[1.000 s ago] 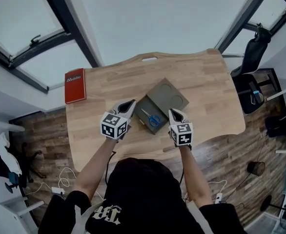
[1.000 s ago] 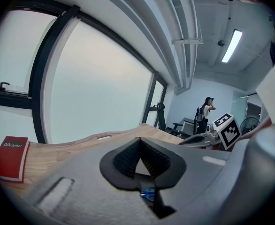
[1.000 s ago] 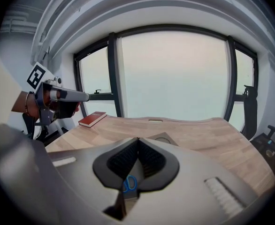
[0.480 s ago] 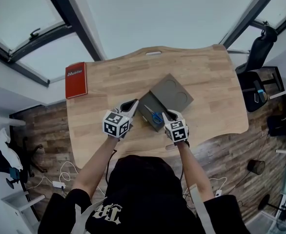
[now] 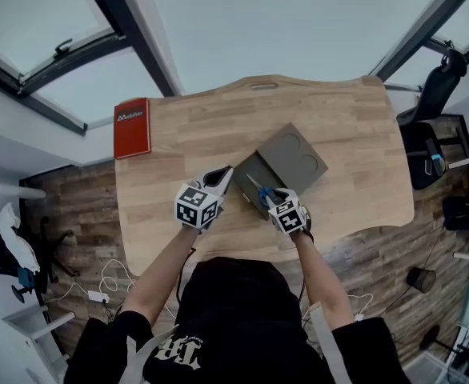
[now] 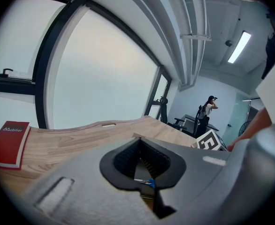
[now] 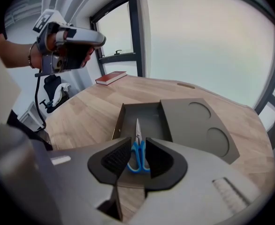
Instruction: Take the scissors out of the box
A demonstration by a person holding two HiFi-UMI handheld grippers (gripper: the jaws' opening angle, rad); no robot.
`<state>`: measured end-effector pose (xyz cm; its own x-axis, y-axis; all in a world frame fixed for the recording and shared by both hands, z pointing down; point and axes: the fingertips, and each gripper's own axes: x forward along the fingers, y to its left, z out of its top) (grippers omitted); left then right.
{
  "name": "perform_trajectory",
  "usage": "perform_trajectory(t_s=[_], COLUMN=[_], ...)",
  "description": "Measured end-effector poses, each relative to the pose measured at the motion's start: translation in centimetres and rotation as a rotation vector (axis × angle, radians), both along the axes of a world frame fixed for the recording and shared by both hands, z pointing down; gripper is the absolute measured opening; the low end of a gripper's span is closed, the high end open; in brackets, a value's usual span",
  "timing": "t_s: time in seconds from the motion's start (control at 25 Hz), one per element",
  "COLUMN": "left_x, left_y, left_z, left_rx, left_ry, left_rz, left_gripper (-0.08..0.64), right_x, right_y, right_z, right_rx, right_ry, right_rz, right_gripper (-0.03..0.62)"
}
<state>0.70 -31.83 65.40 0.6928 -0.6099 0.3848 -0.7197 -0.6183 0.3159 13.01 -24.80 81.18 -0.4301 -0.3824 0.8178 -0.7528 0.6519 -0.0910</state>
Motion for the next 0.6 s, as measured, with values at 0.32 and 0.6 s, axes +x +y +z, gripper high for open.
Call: perform_trajectory(t_s=[0.32,0.6], left_x=[-0.7,-1.2], left_y=[-0.6,-1.7], left_z=[1.6,2.7], left_rx=[-0.035,-0.054], left_ry=[-0.005,-0.013], left_rz=[-0.002,-0.006], left_gripper=[0.003,0.003], right_x=[-0.2,-0.5], right_y=[0.4,0.6], right_z=[3.5,6.1], right_rx=[-0.103,-0.177], right_ry=[0.073,0.129], right_rz=[-0.042,-0.107], right_gripper=[0.123,0.126])
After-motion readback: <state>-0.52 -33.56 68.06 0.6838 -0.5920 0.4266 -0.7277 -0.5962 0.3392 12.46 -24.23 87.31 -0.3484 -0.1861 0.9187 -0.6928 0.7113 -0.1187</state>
